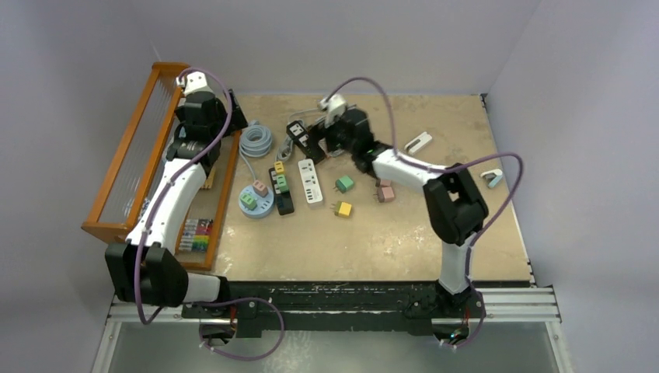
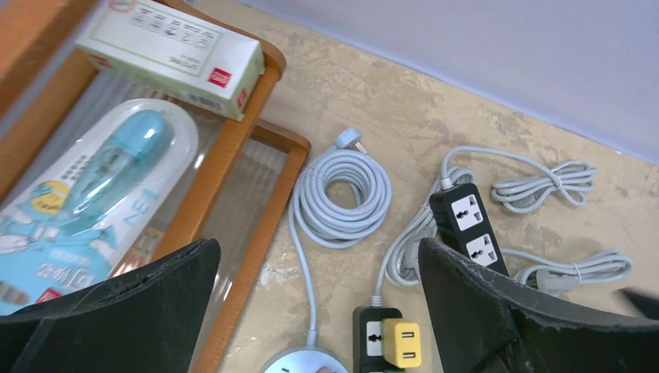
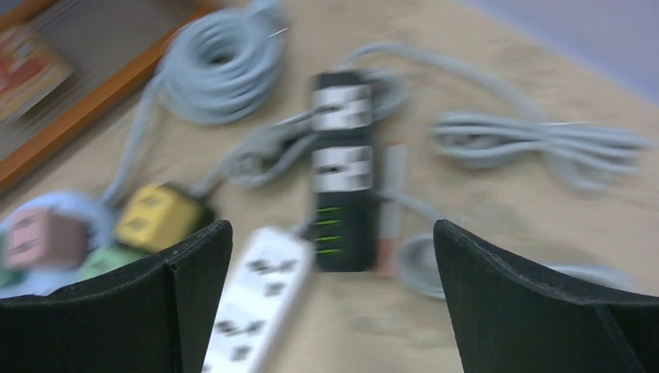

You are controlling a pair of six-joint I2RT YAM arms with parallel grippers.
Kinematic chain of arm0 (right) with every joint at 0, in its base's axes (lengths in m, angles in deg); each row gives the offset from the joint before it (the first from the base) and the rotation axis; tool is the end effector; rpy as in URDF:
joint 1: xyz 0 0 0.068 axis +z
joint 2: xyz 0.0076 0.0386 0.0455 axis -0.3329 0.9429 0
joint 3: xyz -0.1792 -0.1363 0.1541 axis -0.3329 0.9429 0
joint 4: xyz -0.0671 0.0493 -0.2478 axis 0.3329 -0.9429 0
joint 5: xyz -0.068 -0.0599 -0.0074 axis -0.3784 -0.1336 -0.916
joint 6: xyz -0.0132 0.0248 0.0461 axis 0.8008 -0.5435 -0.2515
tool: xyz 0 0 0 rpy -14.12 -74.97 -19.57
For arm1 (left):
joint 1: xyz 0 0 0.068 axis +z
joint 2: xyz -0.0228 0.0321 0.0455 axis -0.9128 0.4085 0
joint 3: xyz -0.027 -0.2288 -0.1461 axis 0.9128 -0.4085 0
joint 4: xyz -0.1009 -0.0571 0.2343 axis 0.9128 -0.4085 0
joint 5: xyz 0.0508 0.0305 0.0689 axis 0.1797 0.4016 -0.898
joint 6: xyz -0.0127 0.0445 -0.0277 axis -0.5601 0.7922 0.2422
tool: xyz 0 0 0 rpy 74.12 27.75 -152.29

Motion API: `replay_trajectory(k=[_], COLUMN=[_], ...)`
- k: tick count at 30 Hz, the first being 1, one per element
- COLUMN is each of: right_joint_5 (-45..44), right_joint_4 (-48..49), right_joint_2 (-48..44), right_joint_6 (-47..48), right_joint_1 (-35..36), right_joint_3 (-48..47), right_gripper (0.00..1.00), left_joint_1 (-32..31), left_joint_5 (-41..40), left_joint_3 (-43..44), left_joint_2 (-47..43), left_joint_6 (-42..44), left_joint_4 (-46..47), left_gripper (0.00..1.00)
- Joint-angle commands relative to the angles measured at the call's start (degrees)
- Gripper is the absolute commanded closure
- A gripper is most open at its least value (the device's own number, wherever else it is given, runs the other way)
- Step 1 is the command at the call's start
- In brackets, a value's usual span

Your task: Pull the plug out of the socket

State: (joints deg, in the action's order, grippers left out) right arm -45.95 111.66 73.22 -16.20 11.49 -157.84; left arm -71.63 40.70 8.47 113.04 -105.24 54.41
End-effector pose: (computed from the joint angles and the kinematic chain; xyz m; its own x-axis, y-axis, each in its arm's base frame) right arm 0.3900 0.2375 0.2792 -0.1214 -0.0505 -0.9913 -0.5873 0.8088 0.0308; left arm 0.3201 -0.0224 0.3603 -0.3205 -0.3247 -0.8899 -0.2917 0.9276 -0.2335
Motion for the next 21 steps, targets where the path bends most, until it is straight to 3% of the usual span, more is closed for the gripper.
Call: replay_trajectory(k=[1,11,21], right_joint_5=[1.9,-0.2,-2.3], right_joint_4=[-2.0,-12.7,-15.6], right_joint_2=[0.7,9.2,12.2], right_joint_6=[-3.8,-6.0,-8.4], right_joint_1=[9.6,17.5,17.5], right_joint_3=[-5.5,-11.2,-13.9], right_gripper=[0.0,0.11,0.34], left_joint_1=[0.5,0.6,0.4], left_joint_5=[-4.0,-2.0,3.8], left_joint_3=[-3.6,-10.1,-21.1], left_joint_2=[-5.1,-8.0,-13.5], left_joint_6=[-1.0,-6.7,-12.9], left_joint_4=[3.9,-1.4,-1.7], left_gripper=[0.0,0.0,0.04])
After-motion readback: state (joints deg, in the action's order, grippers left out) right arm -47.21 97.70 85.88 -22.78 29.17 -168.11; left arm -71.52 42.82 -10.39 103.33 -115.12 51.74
